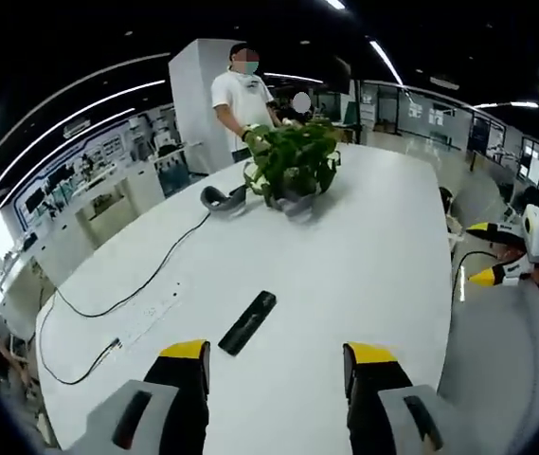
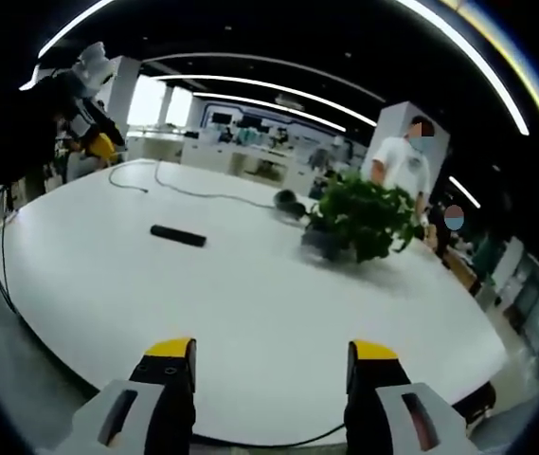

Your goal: Press the specified remote control buttons in sequence, fully releasing each button before pressing the next.

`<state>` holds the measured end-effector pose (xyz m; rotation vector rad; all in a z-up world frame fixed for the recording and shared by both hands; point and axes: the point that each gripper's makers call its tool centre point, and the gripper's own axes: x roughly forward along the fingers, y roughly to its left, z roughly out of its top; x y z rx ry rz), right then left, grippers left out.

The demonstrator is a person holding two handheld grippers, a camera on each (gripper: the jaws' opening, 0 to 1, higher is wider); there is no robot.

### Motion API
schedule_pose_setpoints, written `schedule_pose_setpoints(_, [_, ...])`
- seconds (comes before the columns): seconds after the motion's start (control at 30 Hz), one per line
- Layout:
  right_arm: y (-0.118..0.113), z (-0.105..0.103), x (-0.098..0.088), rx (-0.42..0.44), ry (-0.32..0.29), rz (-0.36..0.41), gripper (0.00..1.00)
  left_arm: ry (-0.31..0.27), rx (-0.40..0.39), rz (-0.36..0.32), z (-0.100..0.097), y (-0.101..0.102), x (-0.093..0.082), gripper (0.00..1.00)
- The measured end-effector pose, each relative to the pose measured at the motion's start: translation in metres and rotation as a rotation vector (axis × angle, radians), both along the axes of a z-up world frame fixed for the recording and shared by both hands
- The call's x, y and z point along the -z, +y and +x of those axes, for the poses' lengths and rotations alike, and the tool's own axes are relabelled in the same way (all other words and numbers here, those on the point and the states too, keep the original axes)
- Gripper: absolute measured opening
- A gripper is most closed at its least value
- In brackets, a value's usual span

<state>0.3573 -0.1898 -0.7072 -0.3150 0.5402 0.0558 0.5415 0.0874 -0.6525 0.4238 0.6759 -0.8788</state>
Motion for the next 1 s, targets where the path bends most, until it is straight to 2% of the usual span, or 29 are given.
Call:
schedule_pose_setpoints(0.13, [-0.001,0.000,0.002,0.006,0.010,-0.004,0.62,0.033,0.073,0.060,0.014,-0.007,0.011,0.58])
schedule_pose_setpoints(0.27, [-0.001,-0.001,0.004,0.001,0.023,-0.015,0.61,0.106,0.110,0.079,0.026,-0.015,0.026,0.56])
schedule_pose_setpoints(0.33, [-0.001,-0.001,0.005,0.001,0.026,-0.016,0.61,0.112,0.134,0.087,0.035,-0.020,0.033,0.54])
schedule_pose_setpoints(0.43, [-0.002,-0.002,0.007,0.004,0.038,-0.022,0.61,0.109,0.223,0.191,0.044,-0.020,0.050,0.53])
schedule_pose_setpoints(0.7, [-0.001,-0.002,0.011,-0.001,0.064,-0.034,0.60,0.138,0.276,0.271,0.067,-0.023,0.083,0.48])
schedule_pose_setpoints(0.83, [-0.001,-0.003,0.011,0.000,0.068,-0.036,0.58,0.182,0.292,0.308,0.076,-0.020,0.111,0.45])
schedule_pose_setpoints(0.93, [-0.001,-0.003,0.014,0.002,0.081,-0.039,0.57,0.163,0.314,0.354,0.088,-0.018,0.129,0.42])
schedule_pose_setpoints(1.0, [-0.002,-0.003,0.014,0.001,0.082,-0.044,0.57,0.175,0.307,0.366,0.093,-0.017,0.138,0.40])
